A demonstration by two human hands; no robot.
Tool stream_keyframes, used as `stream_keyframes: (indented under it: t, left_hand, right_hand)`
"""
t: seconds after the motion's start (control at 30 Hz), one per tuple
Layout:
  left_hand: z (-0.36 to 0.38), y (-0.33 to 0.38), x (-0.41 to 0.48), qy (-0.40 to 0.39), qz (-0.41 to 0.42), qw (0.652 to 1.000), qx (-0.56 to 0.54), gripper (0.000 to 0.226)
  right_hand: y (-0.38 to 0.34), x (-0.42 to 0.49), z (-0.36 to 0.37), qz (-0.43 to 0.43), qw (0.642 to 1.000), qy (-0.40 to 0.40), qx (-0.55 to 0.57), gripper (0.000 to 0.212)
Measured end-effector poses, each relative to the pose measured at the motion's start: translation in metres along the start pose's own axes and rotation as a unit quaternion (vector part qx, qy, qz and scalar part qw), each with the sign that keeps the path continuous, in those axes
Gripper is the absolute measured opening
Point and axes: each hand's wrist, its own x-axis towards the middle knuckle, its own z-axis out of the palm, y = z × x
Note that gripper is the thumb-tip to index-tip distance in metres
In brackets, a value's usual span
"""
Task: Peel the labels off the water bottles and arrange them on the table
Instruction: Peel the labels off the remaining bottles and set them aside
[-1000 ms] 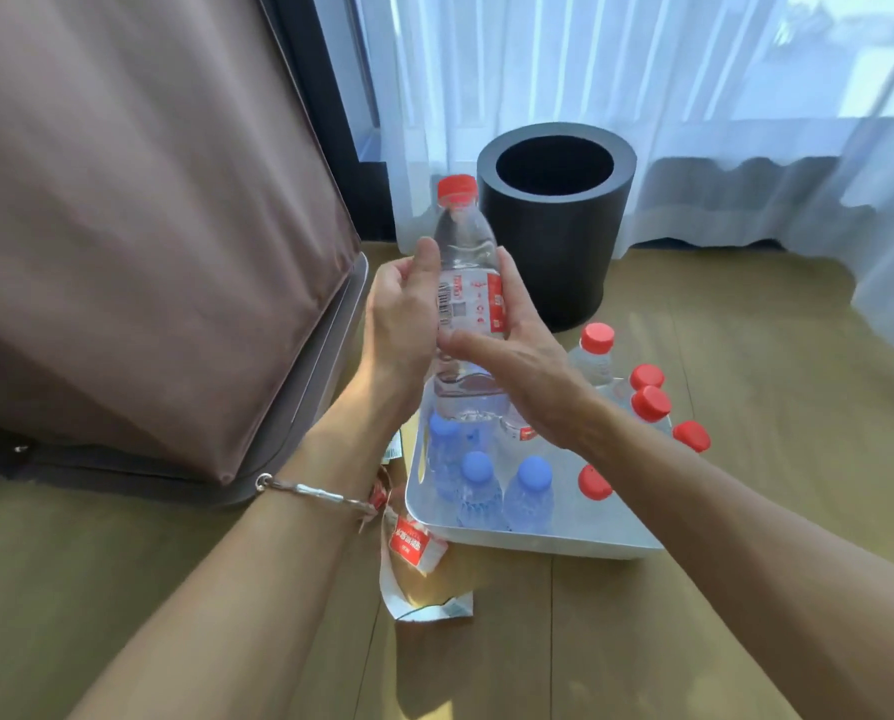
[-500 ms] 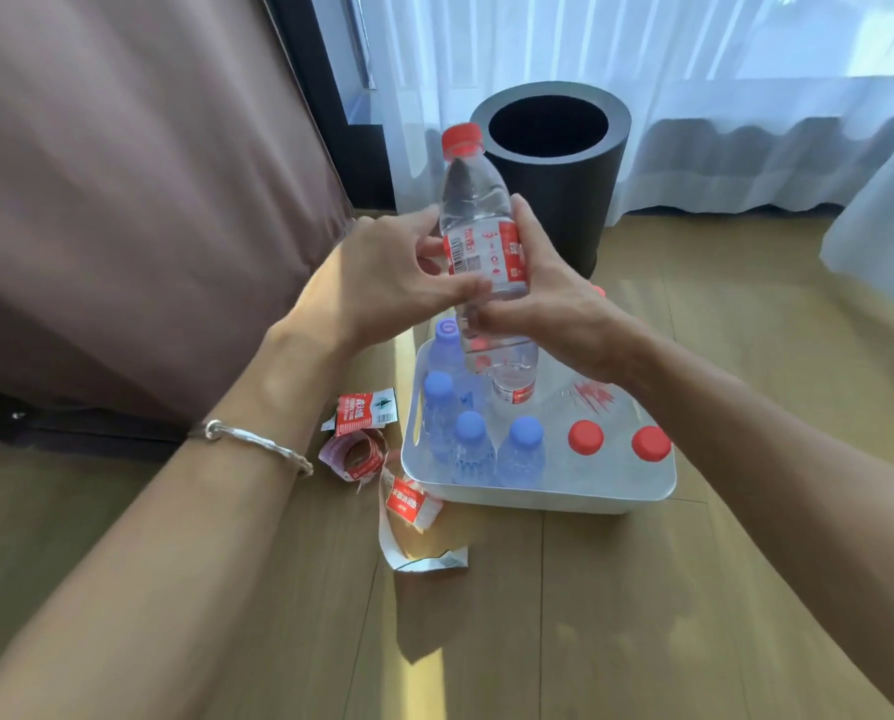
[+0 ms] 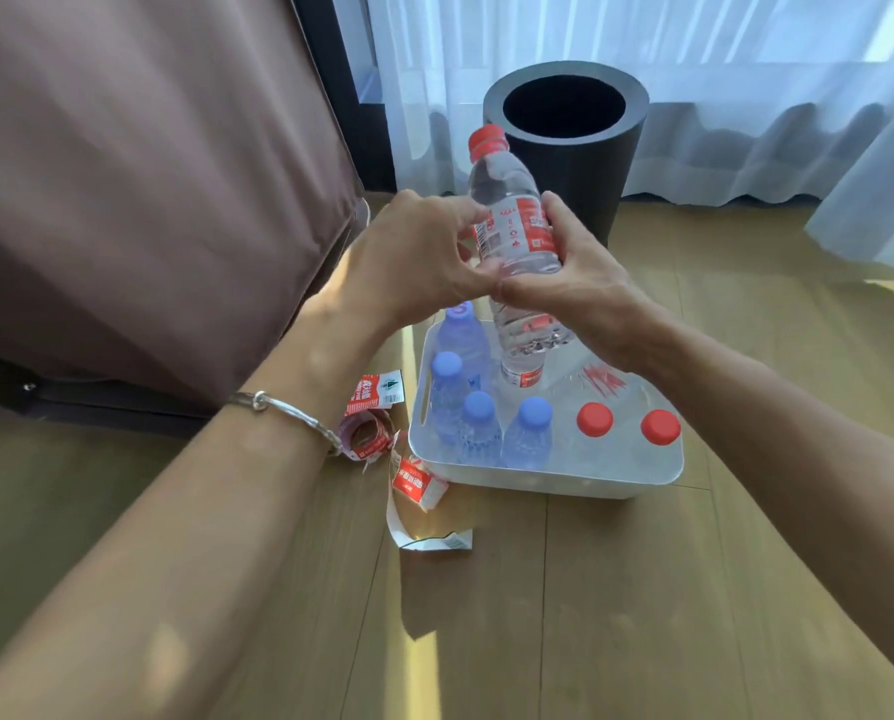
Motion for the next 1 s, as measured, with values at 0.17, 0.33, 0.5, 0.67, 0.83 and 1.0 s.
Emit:
stream_keyframes:
  t: [0.17, 0.33, 0.5, 0.67, 0.83, 1.0]
  left_hand:
    - [0.003, -0.002, 0.004, 0.048, 0.002, 0.997, 0.066, 0.028]
    - [-0.005, -0.007, 0.0, -0.009, -0.016, 0.999, 0.027, 0.027]
    - [0.008, -0.006, 0.0, 0.076, -0.003, 0.997, 0.021, 0.023]
    - [0.005, -0.013, 0.001, 0.073, -0.035, 0.996, -0.024, 0.022]
    - [0.017, -0.013, -0.001, 0.091, -0.042, 0.993, -0.057, 0.022]
    - [0.018, -0.013, 0.0, 0.109, -0.054, 0.99, -0.076, 0.017]
  right_hand:
    - [0.003, -0.001, 0.007, 0.003, 1.0, -0.006, -0.017, 0.061]
    - [0.009, -0.001, 0.012, 0.01, 0.999, -0.014, -0.038, 0.062]
    - [0.004, 0.001, 0.013, 0.0, 0.999, 0.016, -0.03, 0.065]
    - [0.007, 0.001, 0.014, 0.002, 0.999, 0.014, -0.043, 0.061]
    - [0.009, 0.003, 0.014, -0.013, 0.999, 0.031, -0.036, 0.06]
    - [0.012, 0.006, 0.015, -0.008, 0.999, 0.038, -0.034, 0.062]
